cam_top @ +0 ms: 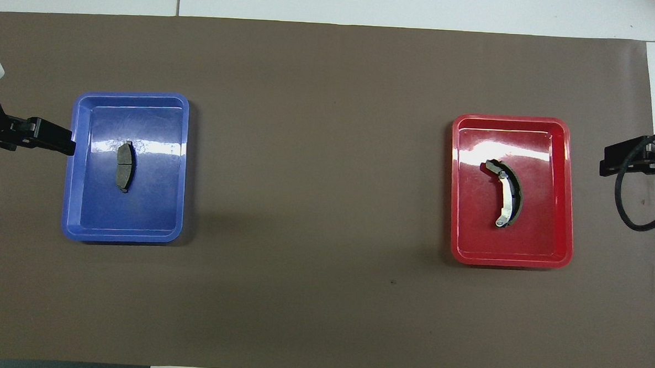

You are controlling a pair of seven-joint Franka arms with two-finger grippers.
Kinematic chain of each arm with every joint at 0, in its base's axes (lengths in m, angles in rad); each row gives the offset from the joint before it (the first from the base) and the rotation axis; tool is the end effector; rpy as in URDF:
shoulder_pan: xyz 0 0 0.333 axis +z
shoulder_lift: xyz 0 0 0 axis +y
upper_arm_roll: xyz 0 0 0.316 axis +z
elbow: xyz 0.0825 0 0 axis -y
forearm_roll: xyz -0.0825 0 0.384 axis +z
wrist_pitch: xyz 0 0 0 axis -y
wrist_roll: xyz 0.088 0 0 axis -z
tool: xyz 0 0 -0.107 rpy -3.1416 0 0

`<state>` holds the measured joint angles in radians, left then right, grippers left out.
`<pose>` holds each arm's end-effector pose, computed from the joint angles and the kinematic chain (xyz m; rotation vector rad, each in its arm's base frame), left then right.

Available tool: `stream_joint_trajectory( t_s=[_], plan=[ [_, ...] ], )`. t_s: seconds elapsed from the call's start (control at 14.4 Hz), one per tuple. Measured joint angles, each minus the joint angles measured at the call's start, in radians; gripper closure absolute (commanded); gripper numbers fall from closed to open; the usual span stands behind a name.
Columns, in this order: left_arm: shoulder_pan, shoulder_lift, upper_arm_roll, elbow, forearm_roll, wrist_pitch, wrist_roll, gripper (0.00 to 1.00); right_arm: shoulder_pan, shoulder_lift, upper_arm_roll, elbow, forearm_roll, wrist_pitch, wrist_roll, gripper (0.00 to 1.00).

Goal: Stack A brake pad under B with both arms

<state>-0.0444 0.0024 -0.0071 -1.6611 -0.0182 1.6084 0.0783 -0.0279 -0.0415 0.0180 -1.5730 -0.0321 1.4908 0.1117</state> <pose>0.5544 -0.0305 0.5837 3.1150 -0.2006 -0.0856 0.5333 -0.0087 0.6392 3.1003 -0.1918 -0.0606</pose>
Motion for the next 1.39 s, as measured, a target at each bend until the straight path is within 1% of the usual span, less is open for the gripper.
stream_joint_trajectory(
  t_s=[1.04, 1.18, 1.39],
  plan=[
    [0.003, 0.000, 0.009, 0.000, 0.000, -0.001, 0.000, 0.01, 0.000, 0.000, 0.000, 0.000, 0.000, 0.000, 0.000, 0.00],
    [0.003, -0.001, 0.009, 0.000, 0.000, -0.031, 0.000, 0.01, 0.000, 0.000, 0.000, 0.000, 0.000, 0.000, 0.000, 0.00],
    [0.000, -0.010, 0.006, 0.000, 0.000, -0.128, 0.000, 0.01, 0.000, 0.000, 0.000, 0.000, 0.000, 0.000, 0.000, 0.00]
  ],
)
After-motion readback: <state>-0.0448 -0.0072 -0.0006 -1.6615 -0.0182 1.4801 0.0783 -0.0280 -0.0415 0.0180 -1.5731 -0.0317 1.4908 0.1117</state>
